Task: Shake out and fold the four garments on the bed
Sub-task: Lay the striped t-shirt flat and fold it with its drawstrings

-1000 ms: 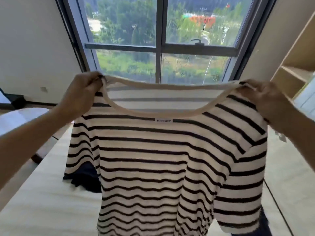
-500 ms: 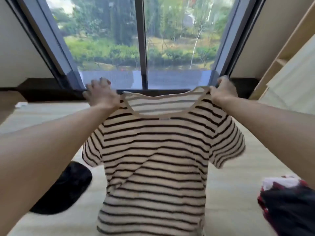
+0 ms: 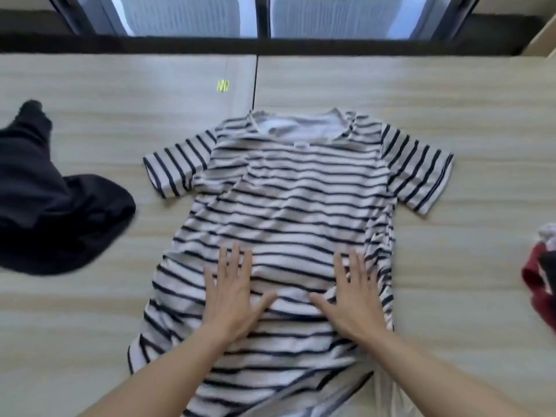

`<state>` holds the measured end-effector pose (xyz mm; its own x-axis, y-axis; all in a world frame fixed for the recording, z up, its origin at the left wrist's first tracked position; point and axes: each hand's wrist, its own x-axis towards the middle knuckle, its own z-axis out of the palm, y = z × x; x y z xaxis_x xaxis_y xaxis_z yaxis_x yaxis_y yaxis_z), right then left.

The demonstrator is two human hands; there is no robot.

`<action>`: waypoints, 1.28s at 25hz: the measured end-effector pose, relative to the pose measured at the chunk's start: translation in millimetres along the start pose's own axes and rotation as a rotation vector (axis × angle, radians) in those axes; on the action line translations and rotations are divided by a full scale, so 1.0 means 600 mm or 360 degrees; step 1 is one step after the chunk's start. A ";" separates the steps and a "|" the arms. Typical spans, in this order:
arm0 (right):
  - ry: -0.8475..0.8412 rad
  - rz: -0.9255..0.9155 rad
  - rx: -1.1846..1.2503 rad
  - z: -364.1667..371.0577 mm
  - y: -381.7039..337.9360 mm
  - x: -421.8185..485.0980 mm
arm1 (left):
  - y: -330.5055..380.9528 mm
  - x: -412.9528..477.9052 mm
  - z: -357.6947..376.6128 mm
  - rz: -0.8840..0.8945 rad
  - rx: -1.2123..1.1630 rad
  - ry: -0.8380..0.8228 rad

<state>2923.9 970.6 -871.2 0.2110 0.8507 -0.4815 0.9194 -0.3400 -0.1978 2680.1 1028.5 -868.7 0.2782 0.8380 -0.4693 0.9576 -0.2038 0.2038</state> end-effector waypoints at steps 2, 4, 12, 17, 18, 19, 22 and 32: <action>0.0148 -0.0027 -0.0175 0.005 0.030 -0.013 | -0.021 -0.046 0.018 0.0041 -0.0037 0.0174; 0.0464 -0.0094 -0.0118 0.012 0.055 -0.056 | -0.046 -0.115 0.046 0.0257 0.0076 0.0251; 0.0348 -0.0617 -0.0247 0.155 0.056 -0.246 | -0.062 -0.206 0.100 0.0741 0.0360 0.0042; 0.0592 -0.0064 0.0025 0.141 0.070 -0.270 | -0.127 -0.254 0.085 0.0175 0.0218 0.0289; 0.0573 0.0036 0.0035 0.141 0.075 -0.273 | -0.129 -0.263 0.085 -0.0009 0.0112 0.0344; 0.0542 0.0111 0.0053 0.141 0.079 -0.275 | -0.128 -0.268 0.088 -0.0151 0.0012 0.0402; 0.0367 0.0186 0.0248 0.125 0.090 -0.271 | -0.119 -0.260 0.091 -0.0260 -0.0207 0.0459; 0.0150 0.0463 -0.0298 0.036 0.201 -0.279 | -0.162 -0.290 0.081 0.0069 0.0125 0.0301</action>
<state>2992.2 778.7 -832.8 0.4947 0.7653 -0.4118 0.8593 -0.5015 0.1003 2542.1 877.8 -848.8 0.3076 0.9062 -0.2903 0.9499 -0.2746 0.1493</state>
